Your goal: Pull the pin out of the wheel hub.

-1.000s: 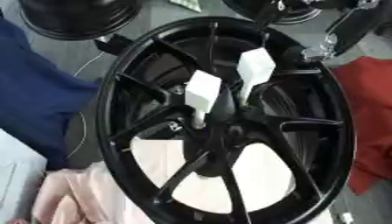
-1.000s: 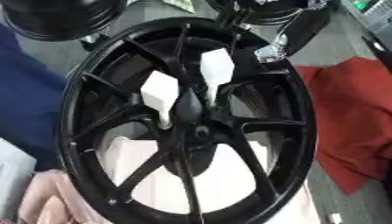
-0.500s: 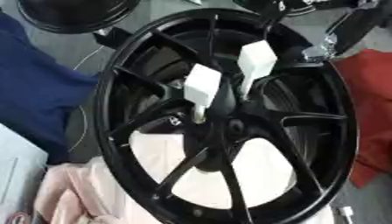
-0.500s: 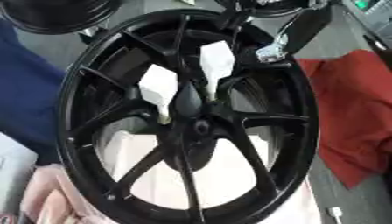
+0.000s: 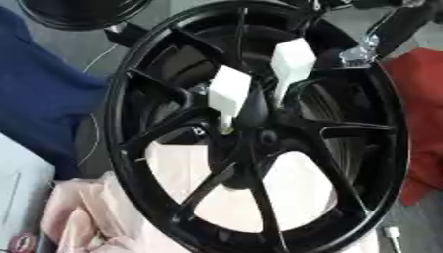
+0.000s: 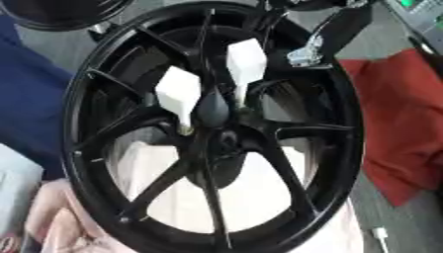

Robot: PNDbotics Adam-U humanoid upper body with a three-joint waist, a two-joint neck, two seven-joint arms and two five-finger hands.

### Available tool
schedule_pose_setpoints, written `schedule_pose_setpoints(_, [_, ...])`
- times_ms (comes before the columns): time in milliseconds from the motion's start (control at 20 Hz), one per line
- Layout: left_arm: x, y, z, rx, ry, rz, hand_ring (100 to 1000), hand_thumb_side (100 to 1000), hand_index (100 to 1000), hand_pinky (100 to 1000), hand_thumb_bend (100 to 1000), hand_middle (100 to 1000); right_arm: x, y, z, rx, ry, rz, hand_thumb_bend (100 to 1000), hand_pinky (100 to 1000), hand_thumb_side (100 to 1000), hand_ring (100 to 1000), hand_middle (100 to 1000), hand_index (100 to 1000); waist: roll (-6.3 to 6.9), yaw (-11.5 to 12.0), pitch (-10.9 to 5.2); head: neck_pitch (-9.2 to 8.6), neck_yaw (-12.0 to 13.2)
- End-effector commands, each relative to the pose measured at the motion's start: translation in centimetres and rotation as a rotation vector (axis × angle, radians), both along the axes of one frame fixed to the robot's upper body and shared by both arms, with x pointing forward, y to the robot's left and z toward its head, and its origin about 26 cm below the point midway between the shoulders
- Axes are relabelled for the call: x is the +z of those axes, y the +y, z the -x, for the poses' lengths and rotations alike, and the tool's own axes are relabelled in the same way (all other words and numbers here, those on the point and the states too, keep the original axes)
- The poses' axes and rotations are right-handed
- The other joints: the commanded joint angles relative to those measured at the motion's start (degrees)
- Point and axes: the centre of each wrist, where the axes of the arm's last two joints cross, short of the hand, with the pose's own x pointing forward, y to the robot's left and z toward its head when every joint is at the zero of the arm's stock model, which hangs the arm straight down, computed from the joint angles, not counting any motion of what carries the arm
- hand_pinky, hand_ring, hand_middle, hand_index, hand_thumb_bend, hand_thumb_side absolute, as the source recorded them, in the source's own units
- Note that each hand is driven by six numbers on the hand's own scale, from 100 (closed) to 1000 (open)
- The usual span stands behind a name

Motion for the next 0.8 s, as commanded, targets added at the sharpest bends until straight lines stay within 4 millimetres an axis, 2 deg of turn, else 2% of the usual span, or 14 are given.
schedule_pose_setpoints(50, [0.75, 0.09, 0.13, 0.000, -0.024, -0.008, 638, 447, 703, 625, 686, 545, 0.84, -0.23, 0.17, 0.039, -0.019, 0.048, 265, 877, 545, 893, 874, 937, 0.06, 0.14, -0.97, 0.17, -0.07])
schedule_pose_setpoints(650, [0.78, 0.05, 0.08, 0.000, -0.025, -0.006, 637, 446, 703, 625, 683, 543, -0.07, 0.21, -0.62, 0.036, 0.012, 0.057, 298, 867, 545, 881, 864, 929, -0.18, 0.32, -1.15, 0.35, -0.15])
schedule_pose_setpoints(800, [0.80, 0.07, 0.07, 0.000, -0.026, -0.007, 637, 447, 704, 625, 684, 544, -0.11, 0.46, -0.75, 0.041, 0.021, 0.047, 292, 856, 560, 866, 825, 893, -0.19, 0.32, -1.18, 0.43, -0.13])
